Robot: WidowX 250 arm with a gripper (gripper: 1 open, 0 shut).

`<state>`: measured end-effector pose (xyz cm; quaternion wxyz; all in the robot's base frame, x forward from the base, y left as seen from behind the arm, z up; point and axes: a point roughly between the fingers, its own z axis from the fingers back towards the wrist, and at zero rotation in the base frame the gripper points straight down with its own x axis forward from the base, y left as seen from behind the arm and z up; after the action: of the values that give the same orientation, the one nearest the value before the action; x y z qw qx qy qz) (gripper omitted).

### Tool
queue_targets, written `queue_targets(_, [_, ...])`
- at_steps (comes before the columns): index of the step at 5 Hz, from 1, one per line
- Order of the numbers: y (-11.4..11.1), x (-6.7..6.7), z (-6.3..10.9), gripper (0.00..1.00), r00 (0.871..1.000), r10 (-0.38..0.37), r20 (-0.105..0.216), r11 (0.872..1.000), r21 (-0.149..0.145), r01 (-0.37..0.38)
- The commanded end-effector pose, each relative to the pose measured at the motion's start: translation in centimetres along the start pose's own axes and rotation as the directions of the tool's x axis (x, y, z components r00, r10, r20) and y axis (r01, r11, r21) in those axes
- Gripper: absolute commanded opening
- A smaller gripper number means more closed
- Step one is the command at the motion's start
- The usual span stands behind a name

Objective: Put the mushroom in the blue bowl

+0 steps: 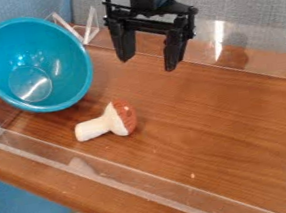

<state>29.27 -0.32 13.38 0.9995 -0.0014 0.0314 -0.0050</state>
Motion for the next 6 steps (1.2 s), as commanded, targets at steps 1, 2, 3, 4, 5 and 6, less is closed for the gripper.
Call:
queue_targets(1, [1.6, -0.3, -0.5, 1.0, 0.99, -0.141, -0.005, 0.99, 0.013, 0.141])
queue_targets(2, [3.3, -0.6, -1.3, 1.0, 0.948, -0.318, -0.014, 0.948, 0.025, 0.318])
queue_targets(3, [4.9, -1.1, -3.0, 1.0, 0.882, -0.469, -0.037, 0.882, 0.028, 0.47])
queue_targets(4, [6.2, -1.5, -5.6, 1.0, 0.841, -0.537, -0.061, 0.842, 0.019, 0.539])
queue_targets(5, [7.0, -1.5, -8.3, 1.0, 0.809, -0.584, -0.069, 0.811, -0.004, 0.585])
queue_targets(6, [6.5, -1.5, -10.0, 1.0, 0.769, -0.637, -0.054, 0.771, -0.017, 0.637])
